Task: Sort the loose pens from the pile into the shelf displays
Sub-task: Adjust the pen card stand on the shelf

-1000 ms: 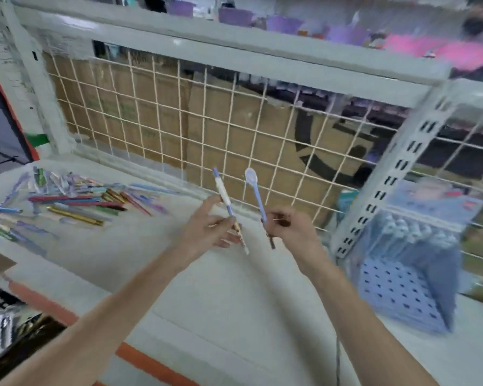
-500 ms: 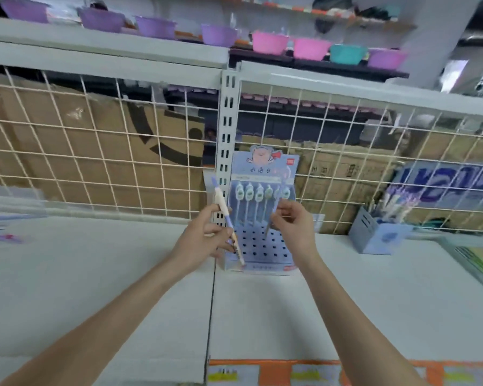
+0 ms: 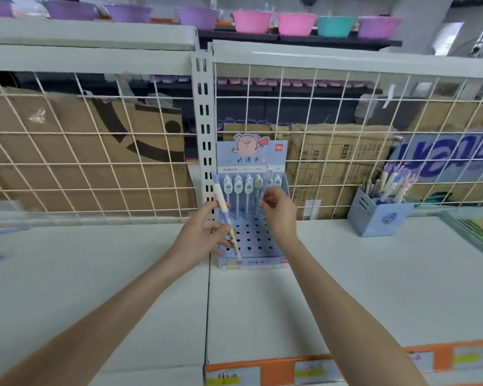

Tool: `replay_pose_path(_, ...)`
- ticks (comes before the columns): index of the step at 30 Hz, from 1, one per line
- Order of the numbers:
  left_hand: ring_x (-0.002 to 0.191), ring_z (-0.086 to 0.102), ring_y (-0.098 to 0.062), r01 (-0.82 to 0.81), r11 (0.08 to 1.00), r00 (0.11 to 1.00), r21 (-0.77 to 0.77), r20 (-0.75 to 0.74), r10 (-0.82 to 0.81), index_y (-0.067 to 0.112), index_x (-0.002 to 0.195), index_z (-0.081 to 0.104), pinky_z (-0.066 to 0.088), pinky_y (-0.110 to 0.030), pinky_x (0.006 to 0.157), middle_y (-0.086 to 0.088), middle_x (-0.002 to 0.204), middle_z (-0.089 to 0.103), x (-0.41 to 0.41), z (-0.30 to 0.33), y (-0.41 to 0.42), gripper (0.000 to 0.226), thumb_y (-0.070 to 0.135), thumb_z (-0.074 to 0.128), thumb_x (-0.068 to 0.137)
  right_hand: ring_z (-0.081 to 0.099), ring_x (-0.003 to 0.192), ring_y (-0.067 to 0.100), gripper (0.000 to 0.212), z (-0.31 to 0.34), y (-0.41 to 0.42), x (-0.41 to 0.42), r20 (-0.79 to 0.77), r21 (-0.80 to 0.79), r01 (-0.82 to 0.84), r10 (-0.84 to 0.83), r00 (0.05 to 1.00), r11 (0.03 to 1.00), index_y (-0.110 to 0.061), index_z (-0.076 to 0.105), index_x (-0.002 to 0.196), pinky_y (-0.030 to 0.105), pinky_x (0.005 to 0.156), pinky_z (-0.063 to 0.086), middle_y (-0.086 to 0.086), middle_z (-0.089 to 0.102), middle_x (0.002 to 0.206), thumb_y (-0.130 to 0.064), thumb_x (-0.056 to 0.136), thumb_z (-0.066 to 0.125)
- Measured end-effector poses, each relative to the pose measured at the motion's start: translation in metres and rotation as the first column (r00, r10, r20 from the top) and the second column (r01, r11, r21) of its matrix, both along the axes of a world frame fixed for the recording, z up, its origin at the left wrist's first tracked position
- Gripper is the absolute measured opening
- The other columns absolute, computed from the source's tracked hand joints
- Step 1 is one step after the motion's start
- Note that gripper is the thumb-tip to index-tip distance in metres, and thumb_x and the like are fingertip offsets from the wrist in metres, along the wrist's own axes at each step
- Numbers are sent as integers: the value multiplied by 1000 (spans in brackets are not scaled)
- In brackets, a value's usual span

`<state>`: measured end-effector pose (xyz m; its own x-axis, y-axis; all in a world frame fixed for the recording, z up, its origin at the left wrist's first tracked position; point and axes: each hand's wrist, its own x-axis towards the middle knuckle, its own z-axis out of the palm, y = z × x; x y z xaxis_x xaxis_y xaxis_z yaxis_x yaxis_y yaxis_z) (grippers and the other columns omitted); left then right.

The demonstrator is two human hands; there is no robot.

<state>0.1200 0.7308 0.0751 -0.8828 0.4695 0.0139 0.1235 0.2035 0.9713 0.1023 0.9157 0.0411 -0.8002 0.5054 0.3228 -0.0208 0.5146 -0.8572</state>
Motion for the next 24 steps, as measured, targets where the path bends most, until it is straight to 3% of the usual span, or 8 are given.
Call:
replay_pose_path(4, 76, 70, -24, 7, 1000, 1000, 2, 9, -7, 23, 125, 46, 57, -35, 72, -12, 94, 70, -4, -4, -4, 36, 14, 57, 92, 56, 83, 16, 12, -7, 0, -2, 43, 0, -5, 5, 999, 1000, 0, 59, 98, 20, 73, 43, 5, 63, 89, 4, 87, 54)
replay_pose_path(12, 73, 70, -22, 17, 1000, 1000, 24, 14, -17, 25, 120, 47, 56, -34, 72, -8, 92, 71, -9, -7, -8, 33, 14, 57, 91, 52, 78, 16, 6, -18, -1, -6, 156, 96, 6, -21, 988, 995, -1, 58, 94, 16, 61, 31, 7, 64, 88, 0, 90, 54)
replay_pose_path(16, 73, 70, -21, 23, 1000, 1000, 20, 0, -23, 28, 119, 47, 56, -36, 74, -6, 92, 71, -7, -8, -8, 32, 15, 57, 91, 60, 85, 26, 8, -17, -1, -7, 178, 122, 3, -25, 984, 993, 1, 58, 95, 24, 68, 39, 13, 67, 92, 1, 90, 52)
replay_pose_path(20, 74, 70, -22, 23, 999, 1000, 24, -10, -22, 30, 117, 48, 56, -36, 74, -7, 93, 71, -4, -7, -7, 32, 14, 57, 91, 60, 87, 30, 7, -14, -1, -7, 199, 165, -28, -5, 980, 986, 3, 57, 95, 22, 61, 34, 17, 65, 91, 2, 91, 51)
replay_pose_path(24, 75, 70, -24, 13, 999, 1000, 30, -24, -13, 34, 113, 49, 56, -37, 74, -9, 93, 71, 1, -4, -6, 30, 15, 57, 91, 59, 85, 33, 11, -14, -2, -8, 241, 194, -63, 14, 970, 979, 4, 56, 93, 34, 67, 42, 19, 64, 89, 5, 90, 46)
